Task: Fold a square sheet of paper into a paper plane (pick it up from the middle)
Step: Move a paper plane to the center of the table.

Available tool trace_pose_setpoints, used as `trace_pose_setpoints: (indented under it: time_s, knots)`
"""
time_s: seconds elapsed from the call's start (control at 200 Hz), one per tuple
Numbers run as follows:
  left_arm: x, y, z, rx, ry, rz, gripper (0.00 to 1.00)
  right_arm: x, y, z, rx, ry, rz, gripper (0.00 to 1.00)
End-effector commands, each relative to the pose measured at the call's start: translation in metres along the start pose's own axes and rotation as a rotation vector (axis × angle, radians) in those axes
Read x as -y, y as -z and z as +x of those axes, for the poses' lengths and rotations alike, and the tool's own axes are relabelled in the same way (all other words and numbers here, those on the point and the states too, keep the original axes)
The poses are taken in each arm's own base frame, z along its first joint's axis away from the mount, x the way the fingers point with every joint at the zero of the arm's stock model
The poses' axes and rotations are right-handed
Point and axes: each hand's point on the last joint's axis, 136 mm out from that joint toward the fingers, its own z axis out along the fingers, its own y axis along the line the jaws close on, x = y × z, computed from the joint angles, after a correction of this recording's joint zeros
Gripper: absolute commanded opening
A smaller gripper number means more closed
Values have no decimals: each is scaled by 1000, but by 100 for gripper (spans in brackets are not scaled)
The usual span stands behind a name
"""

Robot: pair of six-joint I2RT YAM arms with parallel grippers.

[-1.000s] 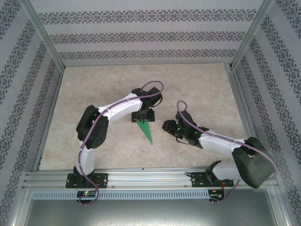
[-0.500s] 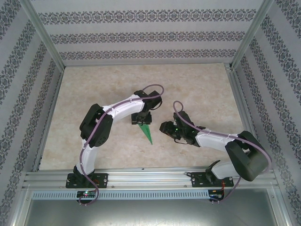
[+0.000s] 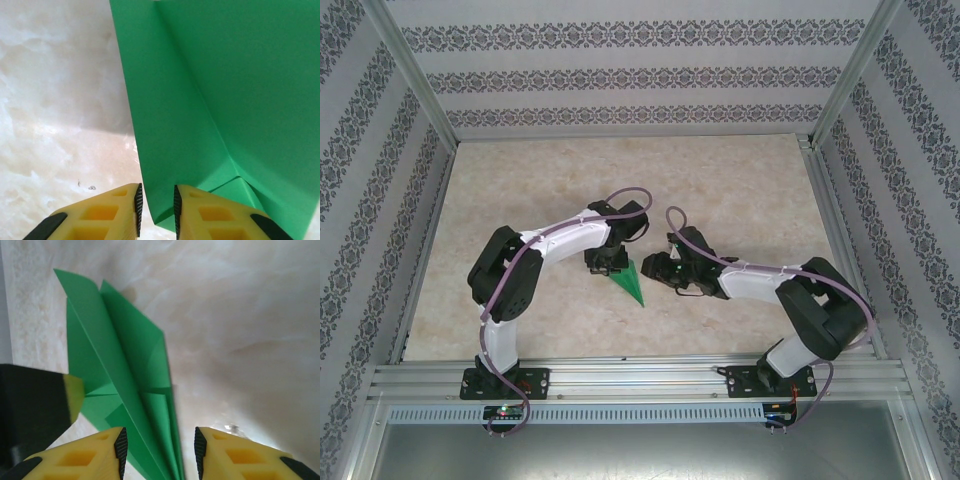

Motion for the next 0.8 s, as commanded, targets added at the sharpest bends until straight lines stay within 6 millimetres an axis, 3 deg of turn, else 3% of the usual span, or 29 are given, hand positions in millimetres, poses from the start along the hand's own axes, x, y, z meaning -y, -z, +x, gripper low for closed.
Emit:
trace_pose_setpoints:
  time_s: [0.0,0.34,0.794]
  knots:
    - [1,5,-8,24,31,42,26,-10,-9,3,-42,48,-34,42]
    - [1,7,-9,38,31,57,27,-25,-30,10,-141,84,-97,40]
    - [2,7,-8,44,40,73,27,-30,-30,17,-154,125,-126,38]
